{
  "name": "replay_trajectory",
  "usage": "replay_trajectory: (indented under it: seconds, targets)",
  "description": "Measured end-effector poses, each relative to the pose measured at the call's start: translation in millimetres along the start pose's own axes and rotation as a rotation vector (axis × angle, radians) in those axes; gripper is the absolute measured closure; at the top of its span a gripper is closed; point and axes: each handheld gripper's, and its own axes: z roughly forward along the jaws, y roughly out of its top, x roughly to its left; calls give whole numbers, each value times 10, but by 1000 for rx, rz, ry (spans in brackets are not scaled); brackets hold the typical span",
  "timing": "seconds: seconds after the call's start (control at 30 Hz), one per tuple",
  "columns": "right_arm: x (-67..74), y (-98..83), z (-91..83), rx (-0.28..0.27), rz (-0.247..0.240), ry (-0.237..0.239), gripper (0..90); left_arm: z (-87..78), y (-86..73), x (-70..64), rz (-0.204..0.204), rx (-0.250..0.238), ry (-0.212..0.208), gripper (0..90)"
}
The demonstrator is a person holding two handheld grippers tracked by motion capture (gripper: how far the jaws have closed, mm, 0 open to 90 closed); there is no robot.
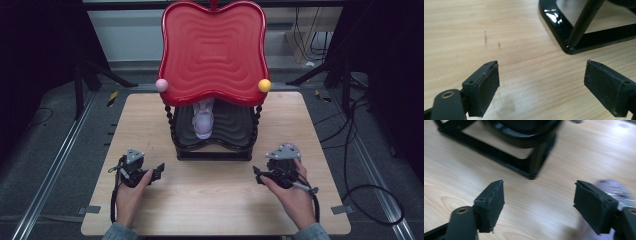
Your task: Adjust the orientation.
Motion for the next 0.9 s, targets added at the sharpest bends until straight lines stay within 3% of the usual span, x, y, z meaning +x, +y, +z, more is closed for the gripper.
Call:
replay_trajectory:
  seconds: [0.1, 0.2, 0.23, 0.3, 0.37, 0.53, 0.7, 0.9]
  targets:
    - [-250, 62, -191, 53, 15, -63, 331, 2, -34, 11, -2, 10, 2, 123]
    - [-369, 62, -260, 86, 19, -78, 364, 6, -43, 11, -6, 6, 4, 123]
    - [-498, 47, -305, 128, 27, -97, 399, 10, -47, 6, -2, 7, 6, 124]
    - [-539, 38, -314, 141, 34, -98, 411, 12, -49, 2, 7, 11, 10, 125]
    - [-674, -12, -328, 177, 76, -95, 456, 7, -48, 6, 10, 12, 16, 127]
    - [-806, -98, -292, 229, 124, -87, 481, -3, -56, 19, 8, 11, 24, 129]
    - [-958, -217, -156, 321, 197, -62, 491, -7, -55, 14, 13, 9, 25, 131]
    - [-1033, -288, -15, 377, 228, -44, 525, -6, -59, 27, 7, 8, 27, 133]
